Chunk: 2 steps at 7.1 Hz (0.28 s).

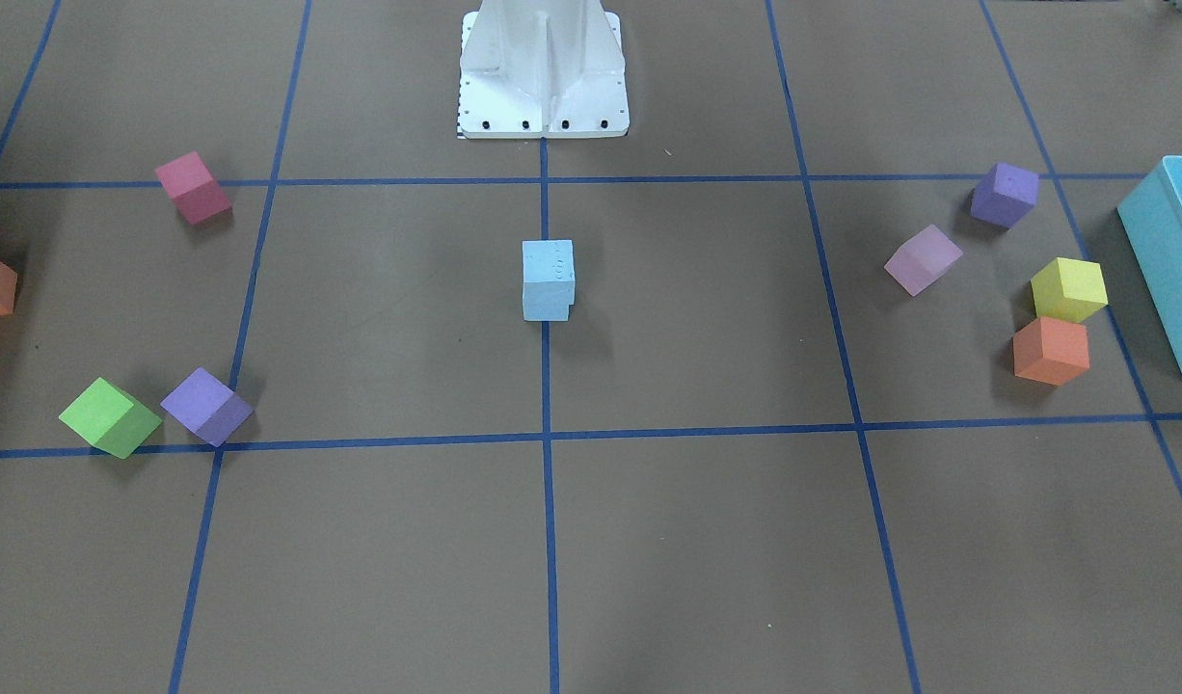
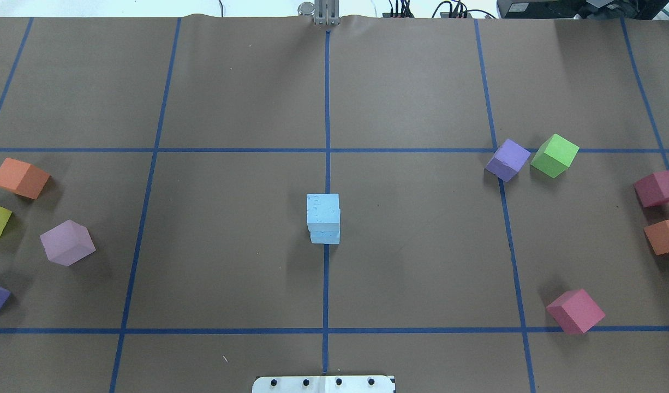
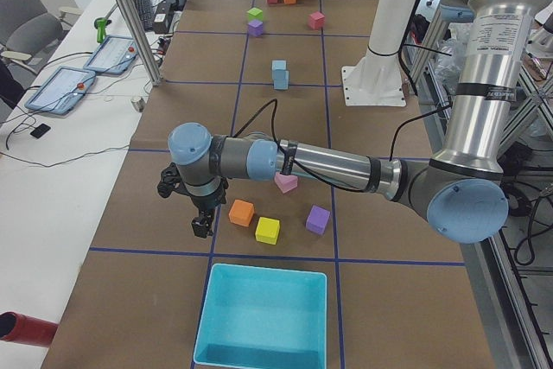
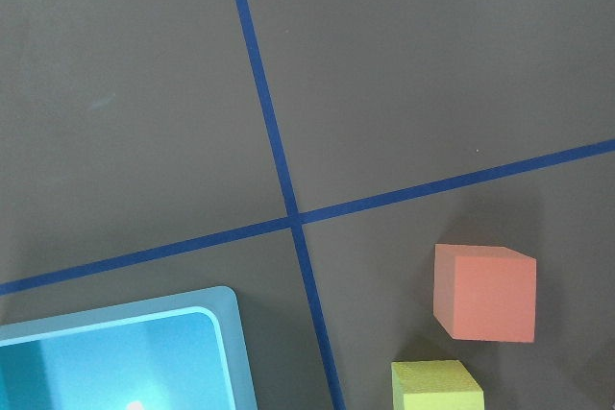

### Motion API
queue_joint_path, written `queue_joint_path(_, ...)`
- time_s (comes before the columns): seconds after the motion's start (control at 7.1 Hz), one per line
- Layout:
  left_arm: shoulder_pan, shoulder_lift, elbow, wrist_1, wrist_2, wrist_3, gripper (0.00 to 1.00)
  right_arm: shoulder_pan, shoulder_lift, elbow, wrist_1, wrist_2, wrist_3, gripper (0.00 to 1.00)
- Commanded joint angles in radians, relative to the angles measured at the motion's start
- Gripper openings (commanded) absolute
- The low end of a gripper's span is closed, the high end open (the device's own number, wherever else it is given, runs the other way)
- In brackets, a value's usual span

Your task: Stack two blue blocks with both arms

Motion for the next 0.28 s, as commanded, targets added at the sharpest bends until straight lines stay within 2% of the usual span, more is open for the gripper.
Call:
queue_joint_path(0.0, 0.000, 0.006, -0.002, -0.002, 0.000, -0.001, 0.98, -0.001, -0.003, 0.000, 0.000, 0.002, 0.000, 1.00)
queue_joint_path(0.14, 0.000, 0.006, -0.004, 0.000, 0.000, -0.001, 0.98, -0.001, -0.003, 0.000, 0.000, 0.002, 0.000, 1.00)
